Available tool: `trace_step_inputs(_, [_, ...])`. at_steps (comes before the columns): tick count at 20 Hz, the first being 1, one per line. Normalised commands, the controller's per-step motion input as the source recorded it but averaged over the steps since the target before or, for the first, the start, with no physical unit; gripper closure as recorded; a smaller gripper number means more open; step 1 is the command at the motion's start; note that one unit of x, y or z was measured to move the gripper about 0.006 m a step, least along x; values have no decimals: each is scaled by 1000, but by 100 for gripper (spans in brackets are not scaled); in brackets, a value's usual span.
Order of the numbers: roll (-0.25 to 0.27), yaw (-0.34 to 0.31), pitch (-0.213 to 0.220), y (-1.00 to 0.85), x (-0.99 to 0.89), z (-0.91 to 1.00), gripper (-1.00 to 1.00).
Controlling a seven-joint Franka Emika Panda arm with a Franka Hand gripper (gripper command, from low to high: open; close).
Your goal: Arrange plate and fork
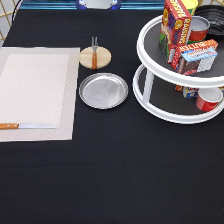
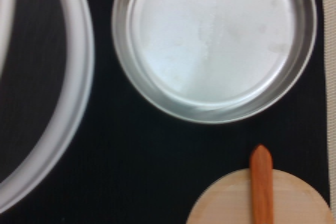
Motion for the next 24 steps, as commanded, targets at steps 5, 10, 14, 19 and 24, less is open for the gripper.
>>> trace_step_inputs(5, [7,33,97,-221,857,87,-100])
trace_step_inputs(10, [14,34,89,-125,876,0,-100])
trace_step_inputs(14, [54,53,67,-124,847,0,-100])
trace_step_inputs(19, [65,54,54,-111,867,-10,-100])
trace_step_inputs(24, [76,47,41,-134,842,-104,-100])
